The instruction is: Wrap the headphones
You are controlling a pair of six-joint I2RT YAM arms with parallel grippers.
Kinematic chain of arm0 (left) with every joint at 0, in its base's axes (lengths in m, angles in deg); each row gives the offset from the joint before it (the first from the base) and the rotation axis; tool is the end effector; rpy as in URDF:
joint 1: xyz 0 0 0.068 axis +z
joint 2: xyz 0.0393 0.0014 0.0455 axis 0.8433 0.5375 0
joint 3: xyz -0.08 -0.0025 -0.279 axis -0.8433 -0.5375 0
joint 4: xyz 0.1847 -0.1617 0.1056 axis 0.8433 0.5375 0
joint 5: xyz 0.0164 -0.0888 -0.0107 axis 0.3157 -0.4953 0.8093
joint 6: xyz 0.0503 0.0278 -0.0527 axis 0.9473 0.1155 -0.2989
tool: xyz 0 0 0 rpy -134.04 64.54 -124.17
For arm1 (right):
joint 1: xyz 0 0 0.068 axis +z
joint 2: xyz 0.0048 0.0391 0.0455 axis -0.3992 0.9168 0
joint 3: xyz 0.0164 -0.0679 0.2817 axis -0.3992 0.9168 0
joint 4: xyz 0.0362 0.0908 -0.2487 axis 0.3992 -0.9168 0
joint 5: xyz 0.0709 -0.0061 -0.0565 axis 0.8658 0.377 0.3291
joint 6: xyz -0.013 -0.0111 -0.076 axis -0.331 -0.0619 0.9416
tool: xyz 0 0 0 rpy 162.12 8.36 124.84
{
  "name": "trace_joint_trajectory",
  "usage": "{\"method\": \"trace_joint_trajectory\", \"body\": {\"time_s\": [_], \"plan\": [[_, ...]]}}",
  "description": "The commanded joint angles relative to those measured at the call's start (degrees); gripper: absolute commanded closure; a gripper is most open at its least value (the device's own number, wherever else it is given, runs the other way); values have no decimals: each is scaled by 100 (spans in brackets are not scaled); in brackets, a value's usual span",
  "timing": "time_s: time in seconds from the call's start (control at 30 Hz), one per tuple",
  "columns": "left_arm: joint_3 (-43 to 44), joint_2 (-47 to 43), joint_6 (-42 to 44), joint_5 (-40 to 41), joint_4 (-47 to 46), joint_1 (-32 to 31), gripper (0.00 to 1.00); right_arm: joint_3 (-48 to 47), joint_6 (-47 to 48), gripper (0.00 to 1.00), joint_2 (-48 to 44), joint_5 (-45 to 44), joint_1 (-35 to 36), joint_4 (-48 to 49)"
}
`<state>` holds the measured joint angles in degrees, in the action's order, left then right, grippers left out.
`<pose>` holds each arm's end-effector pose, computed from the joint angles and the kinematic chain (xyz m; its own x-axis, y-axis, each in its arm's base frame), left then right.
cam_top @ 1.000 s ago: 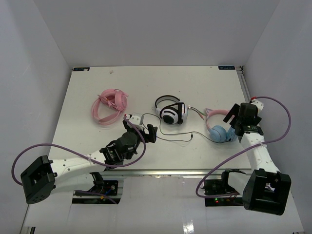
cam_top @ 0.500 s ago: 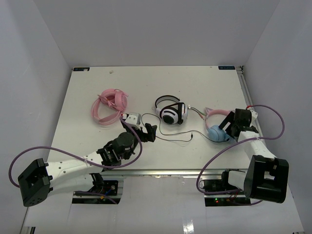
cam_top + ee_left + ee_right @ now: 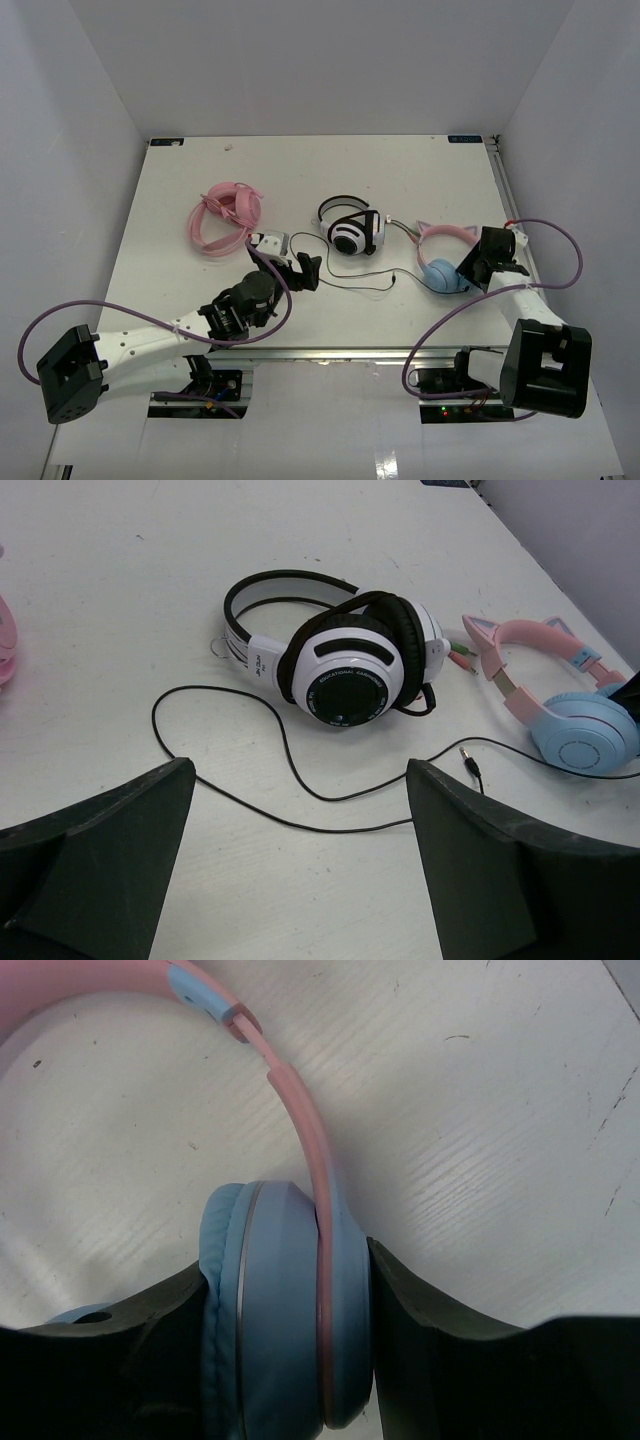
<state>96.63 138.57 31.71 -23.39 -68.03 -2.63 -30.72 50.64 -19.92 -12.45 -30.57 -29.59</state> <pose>0.1525 -0.1866 0.2488 -0.2163 -0.1570 -0.9636 0.3615 0.9040 -0.2284 0.2339 -0.0482 0.1652 -0.5480 0.4905 -0.6775 0.6038 0.7925 0.0854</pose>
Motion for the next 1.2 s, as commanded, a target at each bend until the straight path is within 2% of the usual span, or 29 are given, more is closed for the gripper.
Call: {"method": "trace_joint_trajectory", "body": {"time_s": [0.0, 0.2, 0.33, 0.4, 0.5, 0.6, 0.7, 0.83, 1.0, 1.17], "plan": [[-70, -136, 30, -200, -194, -9, 4, -425, 262, 92, -484, -72, 1, -54], [413, -152, -50, -795, 294, -9, 4, -1413, 441, 92, -854, -426, 563, -509], [1869, 286, 47, -1447, 2111, -9, 5, -2021, 746, 92, -964, -438, 1638, -561], [2768, 560, 60, -1714, 3008, -9, 8, -2032, 905, 92, -1145, -517, 2281, -524], [3651, 677, 184, -2072, 3438, -9, 10, -1777, 1110, 92, -1588, -315, 3047, -298], [4307, 982, 418, -1962, 4007, -9, 10, -1341, 1107, 92, -2046, -52, 3437, -149], [5334, 1617, 818, -1584, 4917, -9, 10, -1069, 1079, 92, -2513, 333, 3640, 17], [6179, 2737, 1134, -1167, 5797, -10, 11, -866, 1054, 92, -2748, 719, 3727, 38], [6252, 3212, 1332, -926, 6011, -18, 14, -710, 1016, 92, -3009, 887, 3748, 162], [6287, 3356, 1400, -1261, 6017, -18, 18, -686, 957, 92, -3164, 1135, 3762, 186]]}}
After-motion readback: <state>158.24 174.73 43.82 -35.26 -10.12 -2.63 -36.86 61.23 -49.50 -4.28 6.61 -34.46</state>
